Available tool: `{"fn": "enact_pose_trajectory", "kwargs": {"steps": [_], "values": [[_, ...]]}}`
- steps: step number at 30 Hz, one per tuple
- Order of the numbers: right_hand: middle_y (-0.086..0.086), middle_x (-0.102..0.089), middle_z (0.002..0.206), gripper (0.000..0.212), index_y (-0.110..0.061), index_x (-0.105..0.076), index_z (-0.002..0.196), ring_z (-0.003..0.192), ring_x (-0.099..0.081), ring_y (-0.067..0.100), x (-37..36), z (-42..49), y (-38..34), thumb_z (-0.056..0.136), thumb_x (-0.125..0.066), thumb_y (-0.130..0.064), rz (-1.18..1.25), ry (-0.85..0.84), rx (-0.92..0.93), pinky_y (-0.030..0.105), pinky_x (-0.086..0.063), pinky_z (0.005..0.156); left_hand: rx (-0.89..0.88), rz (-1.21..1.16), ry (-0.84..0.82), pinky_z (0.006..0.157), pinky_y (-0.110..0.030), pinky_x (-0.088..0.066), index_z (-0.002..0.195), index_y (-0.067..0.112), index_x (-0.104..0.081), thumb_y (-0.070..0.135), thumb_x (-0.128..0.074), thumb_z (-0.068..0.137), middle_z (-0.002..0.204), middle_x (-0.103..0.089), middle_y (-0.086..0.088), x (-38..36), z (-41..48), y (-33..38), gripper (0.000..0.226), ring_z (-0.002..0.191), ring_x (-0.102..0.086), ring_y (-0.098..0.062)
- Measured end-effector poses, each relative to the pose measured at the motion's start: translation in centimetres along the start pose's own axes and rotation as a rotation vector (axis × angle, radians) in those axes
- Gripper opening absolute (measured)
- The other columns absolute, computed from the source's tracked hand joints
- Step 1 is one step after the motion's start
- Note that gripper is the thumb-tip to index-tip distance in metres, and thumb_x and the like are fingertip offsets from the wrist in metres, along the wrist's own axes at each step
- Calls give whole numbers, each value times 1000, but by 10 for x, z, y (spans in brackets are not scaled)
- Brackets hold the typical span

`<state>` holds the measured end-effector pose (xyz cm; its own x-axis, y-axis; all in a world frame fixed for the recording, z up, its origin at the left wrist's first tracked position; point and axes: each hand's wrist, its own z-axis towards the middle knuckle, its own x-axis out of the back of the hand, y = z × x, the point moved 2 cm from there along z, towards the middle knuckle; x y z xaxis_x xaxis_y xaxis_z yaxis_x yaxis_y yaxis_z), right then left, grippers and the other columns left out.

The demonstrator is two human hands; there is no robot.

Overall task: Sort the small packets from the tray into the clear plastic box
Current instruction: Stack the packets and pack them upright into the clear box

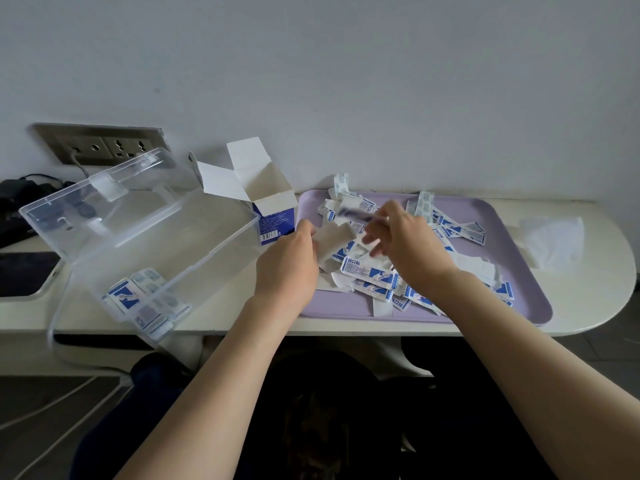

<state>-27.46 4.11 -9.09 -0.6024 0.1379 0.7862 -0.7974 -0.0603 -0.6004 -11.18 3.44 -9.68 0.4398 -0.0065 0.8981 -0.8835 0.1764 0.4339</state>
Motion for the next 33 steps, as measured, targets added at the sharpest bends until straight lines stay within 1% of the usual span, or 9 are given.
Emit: {"fn": "enact_pose_trajectory", "kwargs": {"steps": [4,7,12,18,21,23,25,30,33], "values": [[8,-71,72,13,-13,-62,79,64,-67,20,1,-7,-3,90,-58,-19,-180,-279,-48,30,-49,67,-1,26,-12,62,-32,-34,116,15,-46,14,-39,99,104,-63,-9,-2,0,-1,18,79,-47,-24],[2,-71,79,14,-9,-65,86,66,-68,19,-5,-9,-5,91,-55,-17,-237,-363,-59,25,-48,64,-24,10,8,62,-31,-33,112,15,-48,20,-38,100,99,-62,-7,-2,0,0,16,79,-46,-24],[5,-69,94,25,-9,-46,110,80,-67,25,-22,-8,-2,87,-50,-3,-413,-286,28,39,-54,69,-150,-44,-4,54,-30,-31,103,13,-47,17,-36,100,86,-62,-8,-10,-1,4,12,69,-51,-28],[10,-67,101,13,-8,-40,103,90,-65,30,-29,-7,-3,92,-47,-8,-172,-265,-31,46,-50,78,-205,-52,-73,54,-29,-28,110,18,-42,19,-43,99,79,-50,0,-16,-4,9,11,65,-45,-25],[14,-48,126,20,-31,-40,89,113,-50,32,-27,-10,-9,97,-47,-14,-159,-241,26,37,-40,93,-218,4,-67,57,-30,-31,109,15,-42,21,-46,98,84,-52,0,-16,-5,8,13,71,-48,-28],[14,-39,133,21,-25,-45,112,123,-39,29,-27,-11,-10,95,-51,-14,-162,-180,36,25,-29,94,-222,57,-82,57,-31,-31,107,14,-42,18,-46,97,88,-55,-3,-17,-5,9,11,78,-54,-31],[9,-45,128,35,-10,-42,126,120,-40,26,-32,-12,-6,93,-53,-15,-204,-155,38,21,-28,87,-233,127,-108,58,-31,-33,108,15,-41,13,-45,96,93,-58,-4,-19,-8,7,12,81,-57,-31],[8,-56,113,22,-9,-52,115,112,-49,24,-51,-22,-8,96,-48,-17,-418,-301,129,32,-40,80,-261,230,-192,63,-32,-38,117,15,-42,11,-43,95,102,-60,-8,-25,-15,-4,22,84,-58,-29],[7,-56,115,23,-10,-51,117,112,-47,23,-53,-26,-13,97,-46,-19,-463,-311,185,31,-39,82,-307,343,-196,82,-32,-42,123,14,-43,19,-45,97,120,-53,-8,-26,-17,-10,26,108,-51,-26]]}}
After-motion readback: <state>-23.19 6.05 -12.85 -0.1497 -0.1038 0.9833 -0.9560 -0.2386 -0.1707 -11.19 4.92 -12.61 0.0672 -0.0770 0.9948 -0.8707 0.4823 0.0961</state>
